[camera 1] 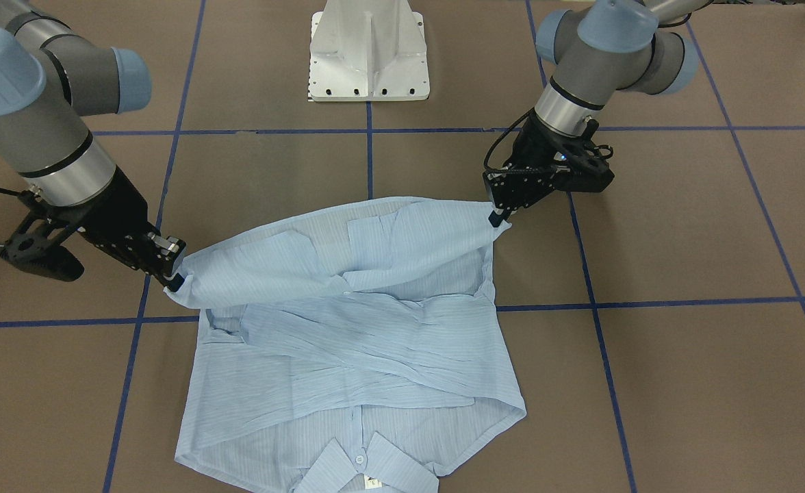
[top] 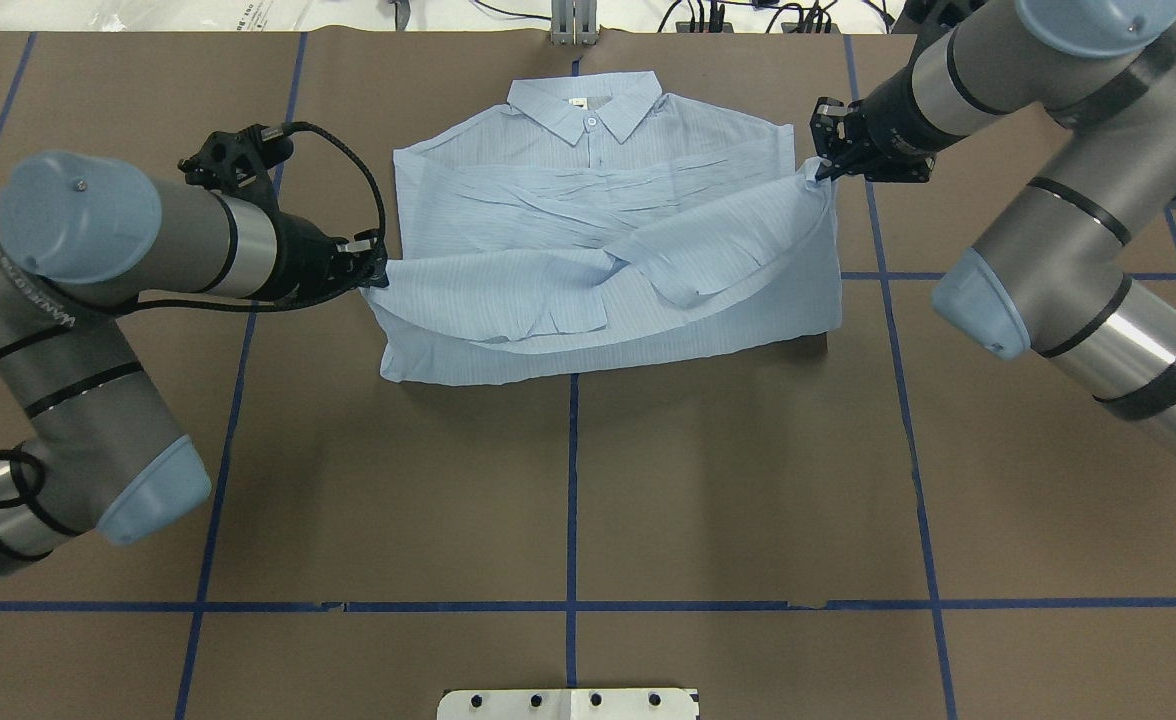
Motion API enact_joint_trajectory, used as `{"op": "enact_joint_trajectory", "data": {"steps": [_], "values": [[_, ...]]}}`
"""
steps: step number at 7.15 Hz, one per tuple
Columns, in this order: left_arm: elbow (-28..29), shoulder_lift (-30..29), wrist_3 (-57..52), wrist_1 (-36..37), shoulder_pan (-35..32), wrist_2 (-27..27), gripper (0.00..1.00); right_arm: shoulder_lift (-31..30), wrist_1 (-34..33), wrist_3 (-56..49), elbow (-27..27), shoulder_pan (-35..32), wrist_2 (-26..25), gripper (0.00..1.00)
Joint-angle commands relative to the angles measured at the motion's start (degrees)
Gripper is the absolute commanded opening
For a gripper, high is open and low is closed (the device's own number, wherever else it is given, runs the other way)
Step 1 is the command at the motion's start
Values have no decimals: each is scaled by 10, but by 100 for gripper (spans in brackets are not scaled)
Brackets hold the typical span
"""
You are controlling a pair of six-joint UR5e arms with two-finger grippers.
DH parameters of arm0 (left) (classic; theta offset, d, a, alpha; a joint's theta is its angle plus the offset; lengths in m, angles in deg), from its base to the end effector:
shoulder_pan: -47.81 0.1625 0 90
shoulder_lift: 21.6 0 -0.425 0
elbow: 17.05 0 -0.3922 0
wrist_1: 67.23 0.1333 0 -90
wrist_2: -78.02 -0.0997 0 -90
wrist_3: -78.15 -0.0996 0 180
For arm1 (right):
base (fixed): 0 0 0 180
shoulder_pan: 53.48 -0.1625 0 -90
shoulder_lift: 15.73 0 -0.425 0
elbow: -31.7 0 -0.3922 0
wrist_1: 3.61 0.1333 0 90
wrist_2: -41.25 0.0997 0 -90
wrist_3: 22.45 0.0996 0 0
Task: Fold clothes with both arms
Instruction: 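Lift the hem with both grippers and fold it toward the collar, then lay the hem down near the collar and open both grippers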
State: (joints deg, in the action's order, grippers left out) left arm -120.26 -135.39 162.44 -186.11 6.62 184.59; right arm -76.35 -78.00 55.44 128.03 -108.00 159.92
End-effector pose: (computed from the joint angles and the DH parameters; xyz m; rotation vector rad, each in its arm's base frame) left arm 0.3919 -0.4823 0.2634 0.2201 1.1558 -0.3806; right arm -0.3120 -0.5850 0.2807 0.0924 -0.9956 0.4544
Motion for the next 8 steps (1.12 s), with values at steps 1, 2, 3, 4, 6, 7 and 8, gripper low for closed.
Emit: {"op": "enact_joint_trajectory", "data": {"steps": [1, 2, 3, 4, 6, 7, 8], "values": [[68, -47, 0, -37, -34, 3, 0, 49, 0, -1, -59, -10, 1, 0], [100, -65, 2, -46, -44, 3, 0, 70, 1, -2, -85, -12, 2, 0], [138, -78, 3, -78, -60, 2, 0, 87, 29, -1, -127, -19, 2, 0], [183, -96, 3, -116, -76, 3, 0, 88, 78, -2, -167, -27, 2, 0], [250, -136, 3, -137, -80, 2, 0, 106, 98, -2, -210, -30, 2, 0], [284, -154, 3, -156, -80, 1, 0, 123, 98, -3, -233, -30, 1, 0], [308, -164, 2, -166, -80, 0, 0, 140, 99, -4, -254, -30, 1, 0]]}}
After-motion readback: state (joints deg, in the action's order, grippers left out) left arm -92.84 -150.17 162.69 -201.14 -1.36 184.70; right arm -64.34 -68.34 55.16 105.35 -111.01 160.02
